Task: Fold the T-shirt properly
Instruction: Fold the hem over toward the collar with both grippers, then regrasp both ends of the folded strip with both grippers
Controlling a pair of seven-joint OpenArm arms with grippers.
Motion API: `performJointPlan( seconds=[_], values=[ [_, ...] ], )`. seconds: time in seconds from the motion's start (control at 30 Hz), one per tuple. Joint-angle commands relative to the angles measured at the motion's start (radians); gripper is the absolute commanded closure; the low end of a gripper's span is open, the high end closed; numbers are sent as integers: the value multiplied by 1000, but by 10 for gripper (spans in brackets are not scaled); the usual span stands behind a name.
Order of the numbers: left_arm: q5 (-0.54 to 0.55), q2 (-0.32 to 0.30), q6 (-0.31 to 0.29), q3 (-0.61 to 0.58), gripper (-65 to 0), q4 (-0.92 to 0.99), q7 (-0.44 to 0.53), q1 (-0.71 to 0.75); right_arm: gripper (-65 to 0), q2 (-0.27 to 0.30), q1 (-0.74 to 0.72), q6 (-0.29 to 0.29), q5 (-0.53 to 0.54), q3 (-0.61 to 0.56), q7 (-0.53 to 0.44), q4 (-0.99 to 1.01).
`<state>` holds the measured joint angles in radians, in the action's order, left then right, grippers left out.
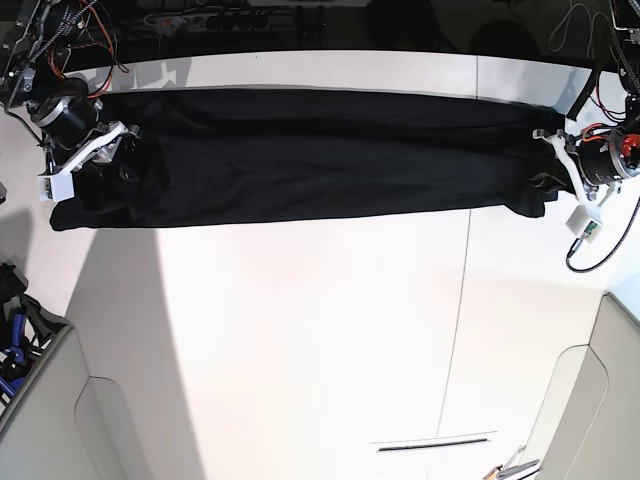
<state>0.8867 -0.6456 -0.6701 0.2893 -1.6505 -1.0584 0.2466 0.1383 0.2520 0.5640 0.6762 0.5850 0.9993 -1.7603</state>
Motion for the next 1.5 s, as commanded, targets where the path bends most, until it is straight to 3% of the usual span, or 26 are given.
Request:
performJointPlan(
  seconds=[0.0,0.17,0.5,0.67,0.73,0.83,0.97,1.07,1.23,1.37,1.47],
  values=[
    [15,-19,-3,12,-209,-16,14,-8,-248,11,-5,-8,16,8,-6,-16],
    [28,-19,-3,37,-214,-16,14,-8,-248,11,-5,-10,29,83,8,-18],
    [150,-16,-4,235,-219,-16,-23,-8,-248,16,-8,-6,113,338,11,-18],
    [148,-12,-3,242,-291,-16,-31,-8,-248,16,-13,-5,156,375,11,-23],
    [147,-4,-3,242,-307,-16,-31,-7,-214,16,-13,8,185,375,11,-31],
    [141,8,-1,242,-335,-16,-31,-2,0,13,-24,21,241,374,28,-50],
    [73,24,16,242,-401,-16,20,26,0,13,-43,35,255,353,40,-51],
    [-9,42,31,242,-411,-14,85,54,0,13,-43,35,253,306,37,-50],
    [-19,77,31,242,-411,-9,90,72,0,13,-43,35,193,185,18,-45],
    [-35,115,30,242,-472,23,97,72,0,13,-43,34,157,102,-7,-29],
    [-46,130,30,242,-473,69,117,72,0,11,-43,34,157,65,-8,-23]
  ],
)
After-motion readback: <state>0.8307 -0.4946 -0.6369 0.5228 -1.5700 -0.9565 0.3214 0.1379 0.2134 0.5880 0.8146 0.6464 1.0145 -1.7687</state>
